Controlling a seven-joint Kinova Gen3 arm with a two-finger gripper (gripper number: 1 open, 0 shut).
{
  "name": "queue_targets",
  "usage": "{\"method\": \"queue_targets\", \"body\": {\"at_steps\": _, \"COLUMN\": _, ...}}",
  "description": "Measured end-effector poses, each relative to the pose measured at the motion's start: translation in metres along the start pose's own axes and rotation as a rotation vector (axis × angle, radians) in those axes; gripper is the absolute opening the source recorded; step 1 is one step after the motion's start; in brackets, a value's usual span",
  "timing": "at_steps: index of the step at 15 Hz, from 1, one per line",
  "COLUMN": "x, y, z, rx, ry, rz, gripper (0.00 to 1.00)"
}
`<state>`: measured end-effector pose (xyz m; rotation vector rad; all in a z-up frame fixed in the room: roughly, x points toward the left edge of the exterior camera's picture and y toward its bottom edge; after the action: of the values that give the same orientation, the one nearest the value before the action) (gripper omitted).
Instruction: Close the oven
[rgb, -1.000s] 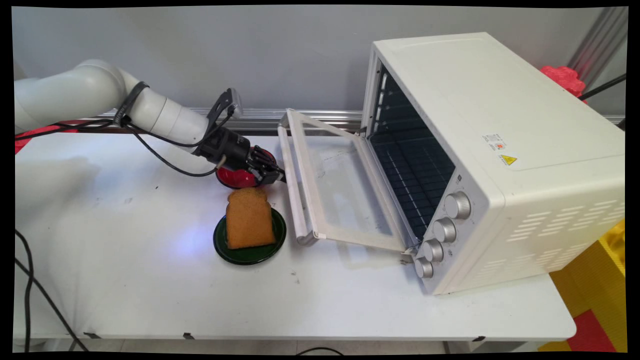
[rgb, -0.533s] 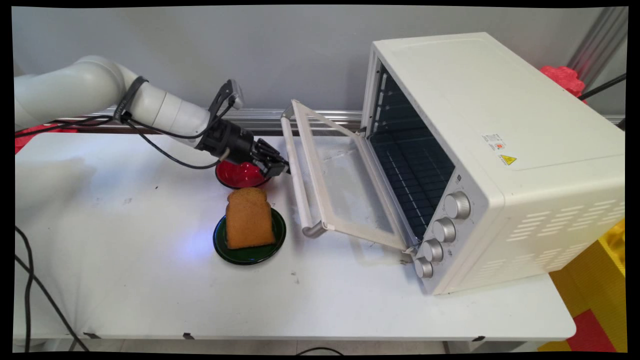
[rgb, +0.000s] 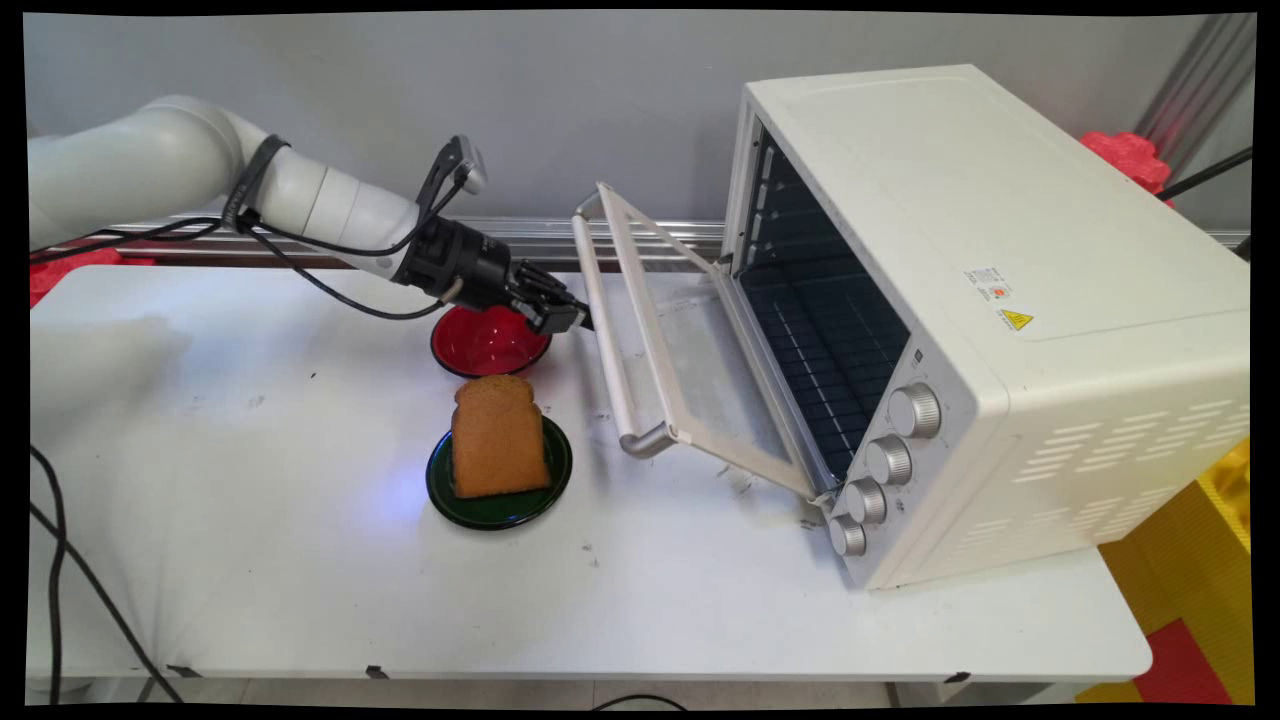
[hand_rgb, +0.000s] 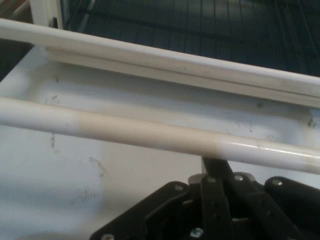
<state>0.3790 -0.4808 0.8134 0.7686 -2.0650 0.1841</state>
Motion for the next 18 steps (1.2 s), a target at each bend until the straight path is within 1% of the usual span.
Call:
{"method": "queue_targets", "body": {"at_steps": 12, "x": 0.024, "y": 0.013, "z": 0.013, "rx": -0.037, "ry": 0.064, "rz": -0.006, "gripper": 0.00}}
{"method": "queue_targets", "body": {"at_steps": 18, "x": 0.039, "y": 0.019, "z": 0.029, "rx": -0.061, "ry": 0.102, "rz": 0.003, "gripper": 0.00}}
